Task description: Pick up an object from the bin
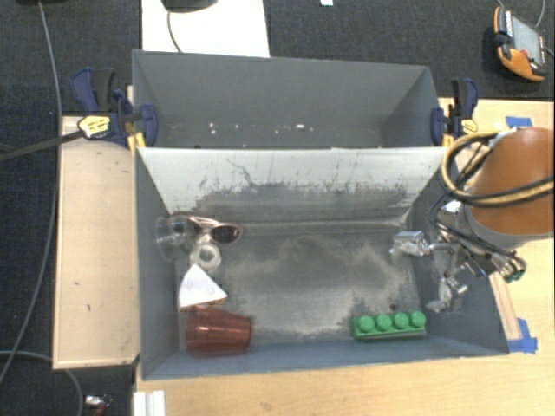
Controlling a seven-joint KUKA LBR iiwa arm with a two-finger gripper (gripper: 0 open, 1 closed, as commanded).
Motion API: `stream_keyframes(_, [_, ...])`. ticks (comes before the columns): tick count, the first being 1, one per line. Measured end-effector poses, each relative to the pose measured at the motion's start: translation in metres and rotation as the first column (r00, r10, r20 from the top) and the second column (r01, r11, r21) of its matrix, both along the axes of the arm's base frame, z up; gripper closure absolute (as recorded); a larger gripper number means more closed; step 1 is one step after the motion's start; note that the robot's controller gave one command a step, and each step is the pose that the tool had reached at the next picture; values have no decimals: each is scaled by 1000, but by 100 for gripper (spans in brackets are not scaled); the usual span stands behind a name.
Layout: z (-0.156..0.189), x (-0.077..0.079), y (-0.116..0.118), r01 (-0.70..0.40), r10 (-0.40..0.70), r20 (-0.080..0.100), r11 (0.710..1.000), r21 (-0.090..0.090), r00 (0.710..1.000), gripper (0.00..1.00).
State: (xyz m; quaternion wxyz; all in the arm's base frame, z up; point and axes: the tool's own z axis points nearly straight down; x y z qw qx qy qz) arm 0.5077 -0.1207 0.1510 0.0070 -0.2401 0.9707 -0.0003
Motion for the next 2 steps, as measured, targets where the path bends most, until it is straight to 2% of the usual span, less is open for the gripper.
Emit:
stream_keyframes(1, [-9, -3, -24, -160, 160, -4, 987, -5, 987, 0])
stream_keyframes(2, [-4, -13, -16, 38, -38, 0, 999, 3, 999, 0])
